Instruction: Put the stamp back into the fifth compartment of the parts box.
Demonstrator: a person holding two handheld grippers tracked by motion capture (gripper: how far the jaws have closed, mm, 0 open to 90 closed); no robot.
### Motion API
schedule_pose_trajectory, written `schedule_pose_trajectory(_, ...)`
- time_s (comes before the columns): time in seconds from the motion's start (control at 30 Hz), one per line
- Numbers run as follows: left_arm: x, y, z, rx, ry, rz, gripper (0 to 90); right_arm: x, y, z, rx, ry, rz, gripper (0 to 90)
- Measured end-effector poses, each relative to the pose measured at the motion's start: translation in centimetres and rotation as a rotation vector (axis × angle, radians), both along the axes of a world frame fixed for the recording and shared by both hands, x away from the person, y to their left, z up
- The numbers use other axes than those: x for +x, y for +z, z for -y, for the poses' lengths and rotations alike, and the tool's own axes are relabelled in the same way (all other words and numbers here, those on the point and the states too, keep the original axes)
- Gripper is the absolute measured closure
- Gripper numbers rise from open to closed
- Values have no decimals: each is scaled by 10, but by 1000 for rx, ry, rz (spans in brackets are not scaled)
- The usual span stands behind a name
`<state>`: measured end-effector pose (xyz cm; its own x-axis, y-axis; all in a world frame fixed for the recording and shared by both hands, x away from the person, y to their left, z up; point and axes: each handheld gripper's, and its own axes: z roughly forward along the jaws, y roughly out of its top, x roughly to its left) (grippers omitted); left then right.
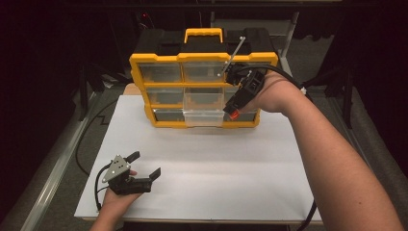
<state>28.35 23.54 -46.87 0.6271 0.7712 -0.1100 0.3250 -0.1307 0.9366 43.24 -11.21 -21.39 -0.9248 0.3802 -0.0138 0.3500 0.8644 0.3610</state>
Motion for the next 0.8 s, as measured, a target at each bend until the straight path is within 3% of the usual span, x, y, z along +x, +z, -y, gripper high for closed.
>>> schedule_pose_trajectory(0.8, 0, 0, -2, -13, 0, -2, 1, 26, 4, -41, -7, 22, 15, 737)
